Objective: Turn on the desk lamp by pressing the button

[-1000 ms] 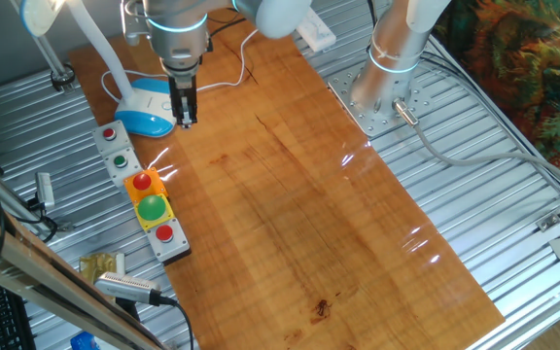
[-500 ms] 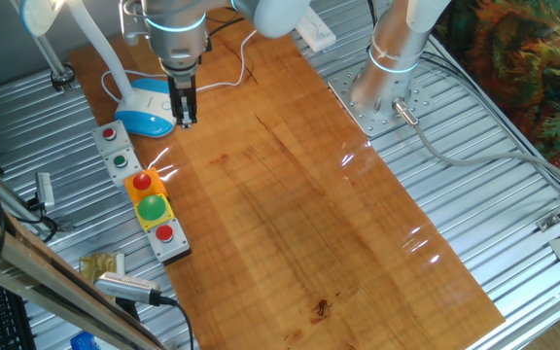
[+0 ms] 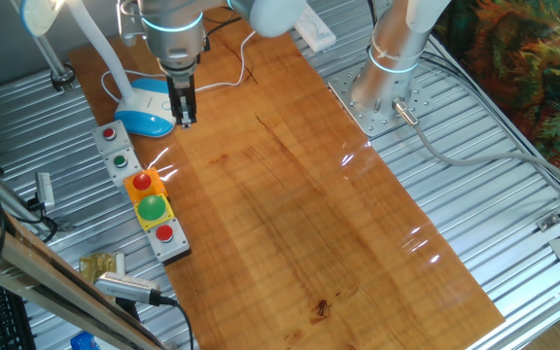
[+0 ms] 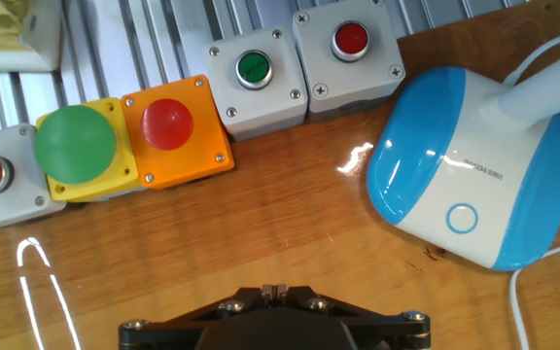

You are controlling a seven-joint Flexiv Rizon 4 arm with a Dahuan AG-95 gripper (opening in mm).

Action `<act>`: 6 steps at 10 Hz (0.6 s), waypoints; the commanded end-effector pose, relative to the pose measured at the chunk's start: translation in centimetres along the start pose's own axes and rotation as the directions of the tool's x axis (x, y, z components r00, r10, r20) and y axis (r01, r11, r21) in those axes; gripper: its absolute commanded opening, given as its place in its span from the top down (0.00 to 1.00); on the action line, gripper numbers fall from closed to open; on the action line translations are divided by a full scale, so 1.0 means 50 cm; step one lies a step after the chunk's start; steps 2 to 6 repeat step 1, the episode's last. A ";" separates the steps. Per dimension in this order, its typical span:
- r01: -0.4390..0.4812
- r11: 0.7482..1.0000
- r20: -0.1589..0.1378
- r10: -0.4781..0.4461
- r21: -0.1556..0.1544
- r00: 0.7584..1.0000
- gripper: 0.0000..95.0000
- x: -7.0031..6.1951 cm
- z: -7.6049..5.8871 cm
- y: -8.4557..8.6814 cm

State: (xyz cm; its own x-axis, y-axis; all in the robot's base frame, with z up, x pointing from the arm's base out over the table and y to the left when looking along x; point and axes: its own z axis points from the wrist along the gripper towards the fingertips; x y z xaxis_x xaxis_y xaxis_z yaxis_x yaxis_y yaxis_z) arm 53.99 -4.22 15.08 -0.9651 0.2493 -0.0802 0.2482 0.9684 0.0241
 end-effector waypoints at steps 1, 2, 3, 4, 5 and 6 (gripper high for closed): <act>0.011 1.000 -0.010 -0.011 0.004 1.000 1.00 0.001 0.000 -0.001; 0.011 1.000 -0.010 -0.011 0.004 1.000 1.00 0.001 0.000 -0.001; 0.011 1.000 -0.010 -0.011 0.004 1.000 1.00 0.001 0.000 -0.001; 0.011 1.000 -0.010 -0.011 0.004 1.000 1.00 0.001 0.000 -0.001; 0.011 1.000 -0.010 -0.011 0.004 1.000 1.00 0.001 0.000 -0.001; 0.011 1.000 -0.010 -0.011 0.004 1.000 1.00 0.001 0.000 -0.001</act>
